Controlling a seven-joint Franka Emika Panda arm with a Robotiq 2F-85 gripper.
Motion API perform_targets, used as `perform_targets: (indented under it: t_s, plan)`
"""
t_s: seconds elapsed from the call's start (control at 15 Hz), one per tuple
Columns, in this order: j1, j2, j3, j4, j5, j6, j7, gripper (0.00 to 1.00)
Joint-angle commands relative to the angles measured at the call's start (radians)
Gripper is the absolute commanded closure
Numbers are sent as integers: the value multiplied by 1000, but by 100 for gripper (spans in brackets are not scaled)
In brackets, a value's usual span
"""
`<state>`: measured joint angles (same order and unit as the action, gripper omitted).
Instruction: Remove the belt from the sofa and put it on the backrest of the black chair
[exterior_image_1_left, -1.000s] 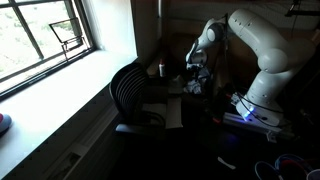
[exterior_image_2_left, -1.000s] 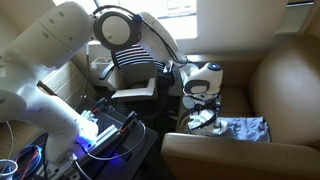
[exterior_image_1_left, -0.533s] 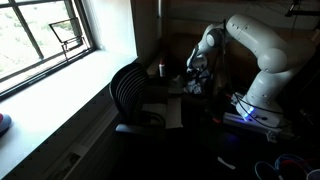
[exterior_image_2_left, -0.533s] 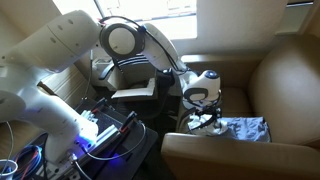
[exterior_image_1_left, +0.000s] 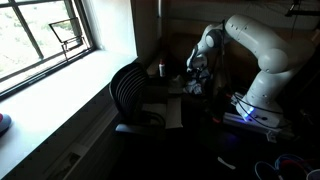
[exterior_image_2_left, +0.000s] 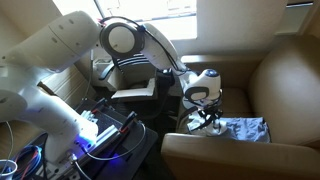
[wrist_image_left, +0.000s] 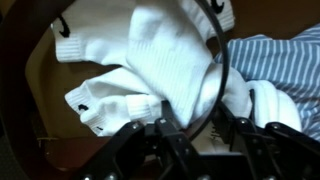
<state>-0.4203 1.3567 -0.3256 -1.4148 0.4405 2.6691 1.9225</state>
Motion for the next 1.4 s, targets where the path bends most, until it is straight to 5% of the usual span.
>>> perform_targets:
  t_s: [0.0, 0.2, 0.6, 0.87, 1.33]
  plan:
    - [52, 6, -77, 17, -57, -52, 94, 84]
    - [48, -2, -90, 48, -123, -161, 107, 100]
    - [-121, -105, 77, 141, -86, -382, -130, 99]
    - [-122, -282, 80, 44, -85, -273, -297, 99]
    - [-59, -615, 57, -111, -170, -249, -595, 99]
